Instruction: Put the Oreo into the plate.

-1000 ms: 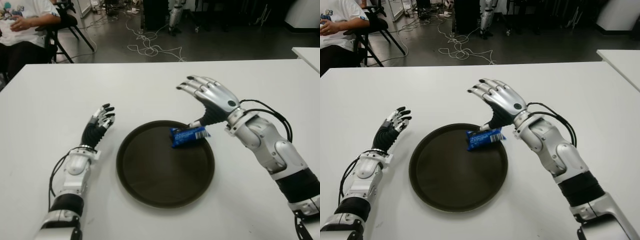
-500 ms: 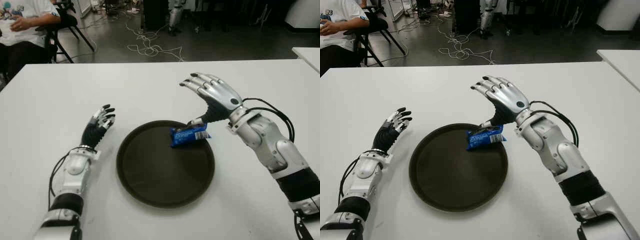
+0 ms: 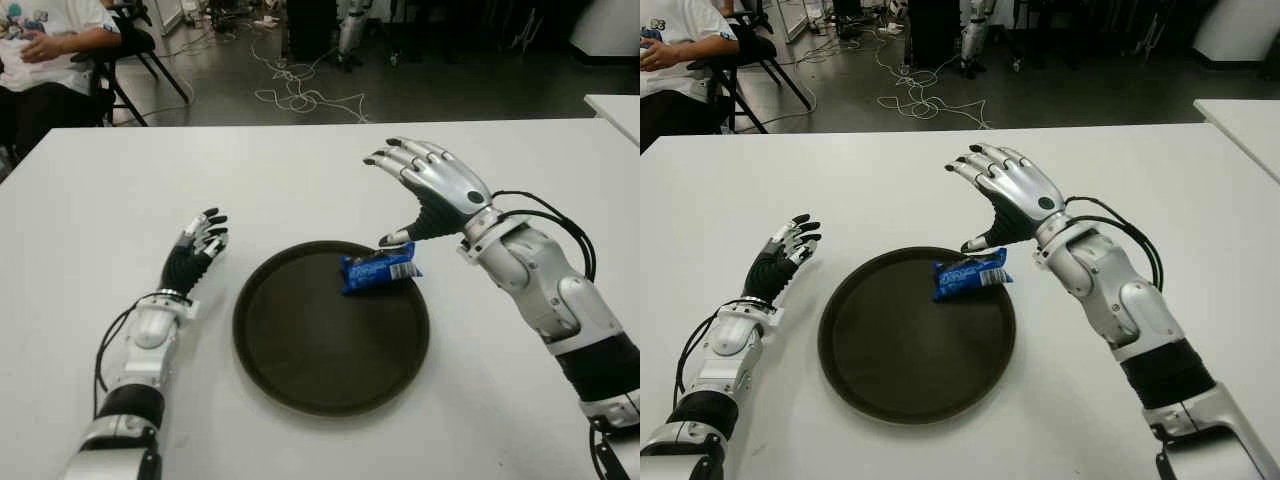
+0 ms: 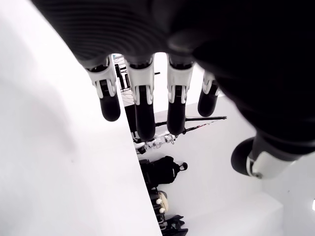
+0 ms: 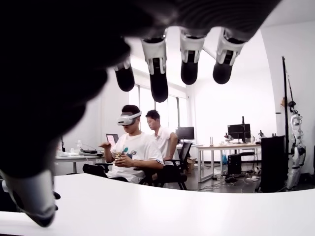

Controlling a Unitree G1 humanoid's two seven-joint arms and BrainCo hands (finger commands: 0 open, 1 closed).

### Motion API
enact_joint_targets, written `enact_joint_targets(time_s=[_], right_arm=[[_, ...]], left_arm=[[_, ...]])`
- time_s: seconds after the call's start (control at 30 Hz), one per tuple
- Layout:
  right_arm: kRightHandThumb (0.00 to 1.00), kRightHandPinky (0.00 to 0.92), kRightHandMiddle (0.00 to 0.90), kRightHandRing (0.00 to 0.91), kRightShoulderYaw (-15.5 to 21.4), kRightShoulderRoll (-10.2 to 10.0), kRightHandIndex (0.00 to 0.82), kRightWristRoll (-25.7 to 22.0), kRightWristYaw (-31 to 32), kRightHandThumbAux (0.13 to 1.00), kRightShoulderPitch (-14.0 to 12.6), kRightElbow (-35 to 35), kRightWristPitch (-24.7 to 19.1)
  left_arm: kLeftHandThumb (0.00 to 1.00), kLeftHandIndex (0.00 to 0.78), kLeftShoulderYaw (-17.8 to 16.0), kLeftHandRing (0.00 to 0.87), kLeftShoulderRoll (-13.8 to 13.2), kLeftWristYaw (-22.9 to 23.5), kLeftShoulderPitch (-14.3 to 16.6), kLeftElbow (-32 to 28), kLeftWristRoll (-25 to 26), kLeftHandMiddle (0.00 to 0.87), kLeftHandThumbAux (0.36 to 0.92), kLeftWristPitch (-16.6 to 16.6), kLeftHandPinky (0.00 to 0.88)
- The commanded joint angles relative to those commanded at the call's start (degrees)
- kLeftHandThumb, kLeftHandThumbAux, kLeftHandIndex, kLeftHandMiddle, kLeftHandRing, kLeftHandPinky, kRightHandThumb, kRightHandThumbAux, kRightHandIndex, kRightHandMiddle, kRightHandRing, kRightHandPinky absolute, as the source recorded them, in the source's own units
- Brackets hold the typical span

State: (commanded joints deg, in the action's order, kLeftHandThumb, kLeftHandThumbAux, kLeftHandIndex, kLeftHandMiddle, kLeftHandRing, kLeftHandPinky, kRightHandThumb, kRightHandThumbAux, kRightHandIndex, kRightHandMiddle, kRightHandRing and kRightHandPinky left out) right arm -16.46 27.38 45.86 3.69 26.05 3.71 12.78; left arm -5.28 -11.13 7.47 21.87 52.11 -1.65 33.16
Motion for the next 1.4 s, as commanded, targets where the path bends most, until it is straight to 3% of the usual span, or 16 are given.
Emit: enact_joint_targets(time_s=[0.23,0.3,0.4,0.47,0.57,0.6,0.67,0.73,0.83,1.0,1.2,1.4], right_arm=[[0.0,0.0,0.0,0.0,1.27,-0.3,0.0,-0.53,-3.5,0.735,0.62,5.78,-0.52],[0.0,0.0,0.0,0.0,1.84,-1.03,0.0,-1.25,-6.51,0.732,1.08,10.42,-0.29],[0.0,0.0,0.001,0.0,3.38,-4.31,0.0,-4.13,-14.47,0.72,3.78,24.82,1.18],[0.0,0.0,0.011,0.004,3.9,-5.42,0.0,-5.45,-17.07,0.712,5.19,29.78,2.02],[0.0,0.032,0.056,0.044,8.13,-9.79,0.021,-13.05,-20.69,0.719,7.87,40.28,6.79],[0.0,0.04,0.065,0.053,11.6,-12.28,0.027,-18.94,-18.96,0.723,8.0,42.07,7.85],[0.0,0.082,0.109,0.097,16.85,-15.22,0.061,-27.37,-15.12,0.744,8.81,45.07,8.59],[0.0,0.156,0.158,0.15,20.91,-16.58,0.096,-33.25,-11.82,0.764,10.63,49.49,8.46],[0.0,0.227,0.206,0.202,24.9,-17.36,0.132,-38.43,-9.12,0.79,12.8,55.61,7.86],[0.0,0.281,0.241,0.247,28.26,-17.88,0.169,-42.08,-8.48,0.802,14.98,63.92,6.17],[0.0,0.315,0.266,0.287,32.15,-17.47,0.188,-47.15,-6.73,0.784,17.51,67.56,3.72],[0.0,0.326,0.28,0.304,32.82,-17.38,0.193,-48.61,-6.71,0.788,18.95,69.13,3.67]], left_arm=[[0.263,0.089,0.43,0.166,-0.18,-0.19,-0.08,0.17,-0.57,0.174,0.492,1.72,0.133],[0.259,0.086,0.43,0.165,-0.2,-0.11,0.02,0.42,-0.51,0.17,0.489,1.73,0.136],[0.26,0.085,0.16,0.163,-0.23,0.37,0.33,1.01,0.05,0.166,0.485,1.22,0.137],[0.263,0.087,0.04,0.165,-0.19,0.51,0.4,1.11,0.28,0.169,0.484,1.03,0.142],[0.273,0.088,-0.35,0.168,0.04,0.84,0.38,1.0,0.99,0.174,0.489,0.67,0.144],[0.274,0.088,-0.52,0.168,0.18,0.93,0.33,0.85,1.32,0.175,0.49,0.46,0.144],[0.28,0.084,-0.76,0.164,0.36,1.1,0.23,0.64,1.79,0.174,0.493,0.06,0.136],[0.287,0.081,-0.93,0.158,0.48,1.19,0.14,0.35,2.11,0.171,0.5,-0.47,0.129],[0.278,0.086,-1.04,0.158,0.52,1.03,0.14,-0.02,2.29,0.173,0.506,-1.17,0.126],[0.253,0.093,-1.02,0.157,0.35,0.41,0.34,-0.3,1.96,0.175,0.52,-1.73,0.13],[0.205,0.103,-0.84,0.16,-0.11,-0.29,1.05,0.02,1.11,0.186,0.535,-1.43,0.115],[0.181,0.087,-0.96,0.141,-0.07,-0.83,1.28,0.21,1.13,0.173,0.556,-2.15,0.095]])
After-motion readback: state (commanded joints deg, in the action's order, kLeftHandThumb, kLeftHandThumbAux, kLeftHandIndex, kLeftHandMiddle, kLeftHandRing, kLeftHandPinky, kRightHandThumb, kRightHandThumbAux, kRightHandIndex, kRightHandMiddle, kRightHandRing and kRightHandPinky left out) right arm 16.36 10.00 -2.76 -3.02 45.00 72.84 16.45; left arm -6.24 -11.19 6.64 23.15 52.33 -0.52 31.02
